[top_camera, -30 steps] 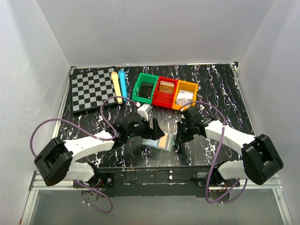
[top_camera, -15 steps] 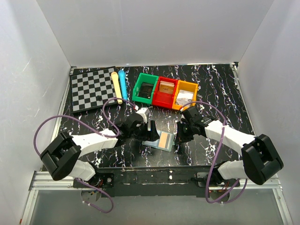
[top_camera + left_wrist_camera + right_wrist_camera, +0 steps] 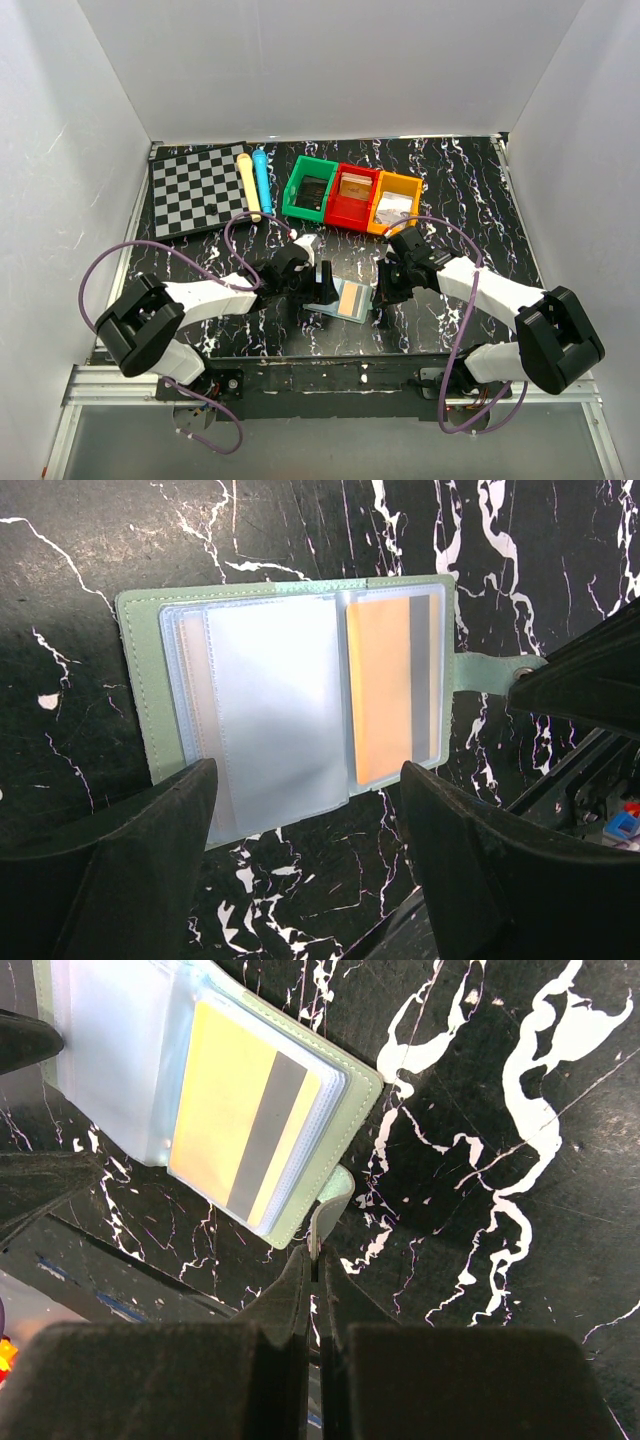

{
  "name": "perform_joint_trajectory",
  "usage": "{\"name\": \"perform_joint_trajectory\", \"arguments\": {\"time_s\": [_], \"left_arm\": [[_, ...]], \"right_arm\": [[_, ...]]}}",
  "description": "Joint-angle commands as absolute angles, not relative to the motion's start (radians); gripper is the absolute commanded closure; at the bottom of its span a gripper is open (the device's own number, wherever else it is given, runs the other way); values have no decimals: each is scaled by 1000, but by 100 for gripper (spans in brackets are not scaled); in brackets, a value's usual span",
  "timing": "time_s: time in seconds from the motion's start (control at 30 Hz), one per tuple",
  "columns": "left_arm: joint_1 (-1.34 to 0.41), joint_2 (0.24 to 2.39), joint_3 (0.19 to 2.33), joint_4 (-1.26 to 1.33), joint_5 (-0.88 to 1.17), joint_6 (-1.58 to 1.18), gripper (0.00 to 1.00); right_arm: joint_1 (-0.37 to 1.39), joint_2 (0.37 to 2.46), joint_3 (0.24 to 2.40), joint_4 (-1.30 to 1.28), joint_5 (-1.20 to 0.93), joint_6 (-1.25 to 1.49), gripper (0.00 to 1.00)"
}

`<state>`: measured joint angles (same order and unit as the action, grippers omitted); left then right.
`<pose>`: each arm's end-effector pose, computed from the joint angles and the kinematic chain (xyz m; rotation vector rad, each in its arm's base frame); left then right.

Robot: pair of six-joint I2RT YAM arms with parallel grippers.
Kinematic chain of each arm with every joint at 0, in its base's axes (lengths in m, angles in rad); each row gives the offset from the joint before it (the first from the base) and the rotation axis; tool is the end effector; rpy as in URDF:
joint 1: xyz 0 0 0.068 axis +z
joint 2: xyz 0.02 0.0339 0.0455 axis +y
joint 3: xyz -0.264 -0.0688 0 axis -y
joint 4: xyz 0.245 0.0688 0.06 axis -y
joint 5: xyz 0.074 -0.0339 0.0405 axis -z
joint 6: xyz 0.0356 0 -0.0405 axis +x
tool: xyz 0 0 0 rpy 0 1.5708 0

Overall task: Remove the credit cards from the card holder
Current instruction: Remove the credit card from the card holder.

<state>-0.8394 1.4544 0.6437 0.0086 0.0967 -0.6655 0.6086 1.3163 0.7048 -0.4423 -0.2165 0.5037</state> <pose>0.1829 -0.2090 0.1608 0.2691 2.5167 -0.7889 0.1945 0.1448 0.1829 -0.2227 2.7370 0.6365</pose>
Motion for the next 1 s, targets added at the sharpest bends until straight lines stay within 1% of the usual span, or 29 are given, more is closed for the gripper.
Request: {"name": "perform_joint_trajectory", "arguments": {"time_s": [0.0, 0.3, 0.97], "left_arm": [[-838, 1477, 650, 18, 124, -652, 27], [-853, 1535, 652, 32, 141, -653, 28], [-900, 1580, 683, 80, 216, -635, 29]], "right_arm": [[604, 1315, 718, -420, -230, 494, 99], [606, 1318, 723, -422, -235, 492, 99], [604, 1327, 709, -410, -244, 492, 99]]}}
